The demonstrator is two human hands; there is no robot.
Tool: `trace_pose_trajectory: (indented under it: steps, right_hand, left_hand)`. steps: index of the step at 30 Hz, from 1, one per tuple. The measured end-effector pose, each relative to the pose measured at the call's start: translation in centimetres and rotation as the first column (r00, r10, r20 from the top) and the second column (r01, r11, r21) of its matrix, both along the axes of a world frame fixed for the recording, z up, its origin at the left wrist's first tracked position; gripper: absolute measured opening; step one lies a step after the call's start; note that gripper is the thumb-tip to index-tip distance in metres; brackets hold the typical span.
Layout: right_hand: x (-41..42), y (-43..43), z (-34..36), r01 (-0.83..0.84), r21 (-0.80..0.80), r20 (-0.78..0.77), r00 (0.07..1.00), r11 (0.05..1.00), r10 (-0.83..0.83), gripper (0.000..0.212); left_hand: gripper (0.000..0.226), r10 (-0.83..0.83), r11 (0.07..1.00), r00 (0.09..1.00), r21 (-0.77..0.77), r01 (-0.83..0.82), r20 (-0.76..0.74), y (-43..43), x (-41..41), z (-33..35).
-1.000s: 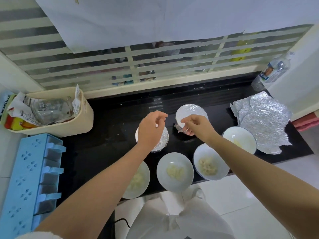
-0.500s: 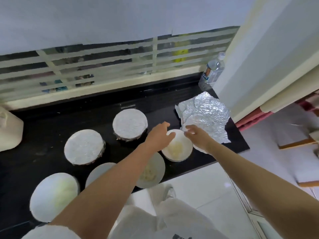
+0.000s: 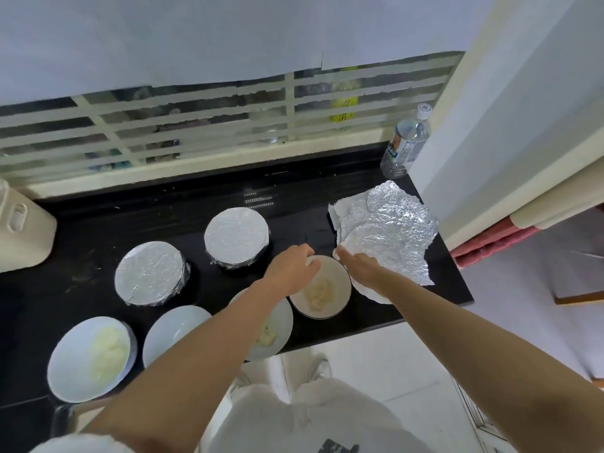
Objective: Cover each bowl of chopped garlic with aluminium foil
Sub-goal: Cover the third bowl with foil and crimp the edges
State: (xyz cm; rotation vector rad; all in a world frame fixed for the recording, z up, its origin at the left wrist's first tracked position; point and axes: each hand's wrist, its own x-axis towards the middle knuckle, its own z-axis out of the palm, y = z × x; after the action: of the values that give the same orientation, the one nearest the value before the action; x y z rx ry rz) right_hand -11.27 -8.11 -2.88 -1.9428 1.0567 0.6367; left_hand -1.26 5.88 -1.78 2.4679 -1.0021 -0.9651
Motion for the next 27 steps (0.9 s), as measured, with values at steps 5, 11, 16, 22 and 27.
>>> trace_pose_trajectory:
  steps: [5,11,16,22,27]
  right_hand:
    - [-0.9,0.0,-0.8,-0.030,-0.067,0.015,0.999,0.997,0.031,0.068]
    - [-2.5,-0.3,-0.3,-0.072,-0.085,0.040,0.996,0.994,0.076,0.055]
    - [-4.1,-0.8,-1.3,-0.204,-0.161,-0.025,0.979,0.966,0.203,0.051]
    - [-5.3,-1.5,-1.3,-0.320,-0.230,0.025,0.942,0.919,0.334,0.042]
    - [-6.3,-1.8,-0.7,-0.334,-0.336,0.076,0.922,0.881,0.379,0.038]
  left_hand:
    - [0.041,0.010,1.000,1.000,0.014,-0.010,0.001,0.6,-0.3,0.1]
    - [0.041,0.005,1.000,1.000,0.025,-0.005,0.004,0.9,-0.8,0.0]
    - [0.055,0.020,0.999,1.000,0.028,-0.020,0.000,1.2,-1.7,0.3]
    - [0.049,0.014,0.997,0.999,0.069,-0.016,0.029,1.3,-2.1,0.0]
    - [0.050,0.023,0.998,0.999,0.063,-0.025,0.037,1.6,-2.5,0.1]
